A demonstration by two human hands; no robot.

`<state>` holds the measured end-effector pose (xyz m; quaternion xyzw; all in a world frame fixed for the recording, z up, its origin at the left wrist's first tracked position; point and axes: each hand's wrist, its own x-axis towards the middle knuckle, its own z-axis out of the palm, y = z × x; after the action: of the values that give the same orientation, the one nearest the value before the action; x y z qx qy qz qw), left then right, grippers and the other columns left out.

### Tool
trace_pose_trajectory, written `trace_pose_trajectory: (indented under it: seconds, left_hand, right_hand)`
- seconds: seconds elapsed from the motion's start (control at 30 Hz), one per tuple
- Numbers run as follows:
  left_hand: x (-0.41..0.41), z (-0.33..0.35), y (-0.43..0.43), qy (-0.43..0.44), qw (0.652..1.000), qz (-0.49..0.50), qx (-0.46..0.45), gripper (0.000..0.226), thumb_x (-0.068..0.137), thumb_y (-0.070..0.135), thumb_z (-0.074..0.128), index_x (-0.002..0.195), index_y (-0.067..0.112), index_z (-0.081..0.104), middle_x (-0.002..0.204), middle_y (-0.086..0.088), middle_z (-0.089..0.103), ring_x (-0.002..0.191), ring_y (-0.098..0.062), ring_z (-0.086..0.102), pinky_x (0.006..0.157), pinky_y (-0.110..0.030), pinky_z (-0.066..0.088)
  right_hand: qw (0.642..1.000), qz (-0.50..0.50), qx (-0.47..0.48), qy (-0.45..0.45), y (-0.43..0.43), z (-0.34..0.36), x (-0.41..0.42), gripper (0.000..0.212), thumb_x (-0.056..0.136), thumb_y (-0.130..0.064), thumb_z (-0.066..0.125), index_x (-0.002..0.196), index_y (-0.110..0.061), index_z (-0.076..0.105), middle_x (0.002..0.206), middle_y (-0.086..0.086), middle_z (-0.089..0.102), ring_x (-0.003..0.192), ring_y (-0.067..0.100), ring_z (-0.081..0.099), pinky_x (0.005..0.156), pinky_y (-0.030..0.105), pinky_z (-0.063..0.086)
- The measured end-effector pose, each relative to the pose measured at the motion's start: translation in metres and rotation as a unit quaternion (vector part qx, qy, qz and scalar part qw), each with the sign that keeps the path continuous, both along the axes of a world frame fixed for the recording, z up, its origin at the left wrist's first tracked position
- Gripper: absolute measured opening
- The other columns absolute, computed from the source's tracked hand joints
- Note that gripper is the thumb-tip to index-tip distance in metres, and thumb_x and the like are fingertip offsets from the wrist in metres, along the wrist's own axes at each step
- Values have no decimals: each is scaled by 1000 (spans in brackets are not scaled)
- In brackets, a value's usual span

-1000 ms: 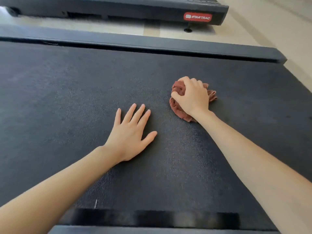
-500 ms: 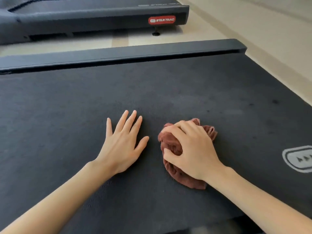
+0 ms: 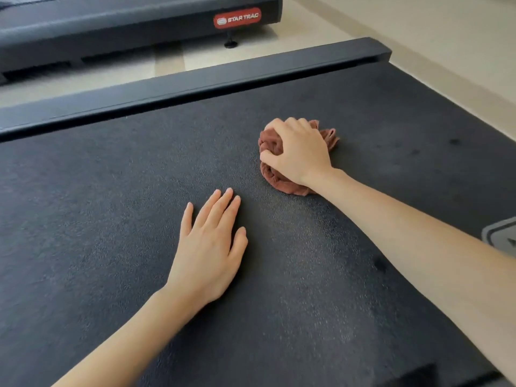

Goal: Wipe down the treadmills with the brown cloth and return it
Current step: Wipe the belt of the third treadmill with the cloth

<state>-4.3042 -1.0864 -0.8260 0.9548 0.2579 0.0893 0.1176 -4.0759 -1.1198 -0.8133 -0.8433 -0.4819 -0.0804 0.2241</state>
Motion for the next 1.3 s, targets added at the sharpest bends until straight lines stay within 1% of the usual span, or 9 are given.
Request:
trace_pose_trajectory:
  seconds: [0.2,0.33,0.5,0.57,0.8,0.9,1.0,1.17,1.3]
  left_hand:
    - [1,-3,-1,-5,1000,-7,9,67,88,49,10,147,20,24,156,7,15,144,-9,2,117,-41,-4]
    - [1,-3,-2,-2,1000,-11,23,71,87,50,9,147,16,24,156,3,16,145,-12,4,117,-44,-1]
    - [0,0,-4,8,1000,-15,21,64,96,50,10,148,16,20,157,2,13,144,-11,0,117,-44,-3]
    - [-1,1,-4,17,999,-22,19,68,91,51,8,148,15,19,157,2,11,144,-12,-1,117,-45,-3]
    - [0,2,-5,18,999,-17,34,61,94,42,26,148,14,22,157,0,14,145,-15,4,116,-46,1]
    - [1,2,-6,22,999,-17,38,61,94,43,24,148,15,21,157,0,14,145,-15,3,116,-46,0]
    - [2,2,-7,13,999,-13,31,59,95,39,30,147,12,24,157,-2,16,145,-16,5,116,-48,1]
    - [9,1,-15,40,999,10,23,57,96,31,31,146,6,22,157,-8,15,145,-22,4,114,-55,4]
    - [21,3,-24,94,995,20,30,64,94,45,24,148,12,16,157,-10,8,144,-30,0,110,-61,8]
  right_hand:
    - [1000,14,14,19,-99,3,-60,33,78,-42,56,105,-24,59,96,-3,57,95,18,48,82,32,38]
    - [999,7,-11,37,-163,7,-111,36,72,-43,54,105,-27,61,100,-8,55,100,13,47,90,23,32]
    - [996,88,-34,8,-204,8,-123,42,69,-38,60,109,-29,59,104,-7,56,99,18,54,89,29,39]
    - [994,95,-48,0,-211,9,-106,41,71,-38,59,110,-26,62,106,-6,58,102,18,54,88,30,41]
    - [991,-127,-19,38,-230,11,3,26,80,-39,52,105,-41,55,112,-7,59,105,18,47,83,38,41]
    - [953,-300,-23,33,-237,9,35,34,84,-41,52,115,-28,54,118,8,58,111,30,46,79,39,41]
    - [930,-365,-35,-16,-227,3,13,39,85,-41,56,118,-20,53,114,13,58,107,33,48,79,40,42]
    - [981,-192,-23,-6,-242,2,-66,38,78,-46,51,112,-29,57,108,-6,55,105,17,46,78,25,36]
    - [995,-41,-64,68,-280,15,-75,40,73,-48,50,113,-44,49,111,-22,50,108,0,38,77,8,30]
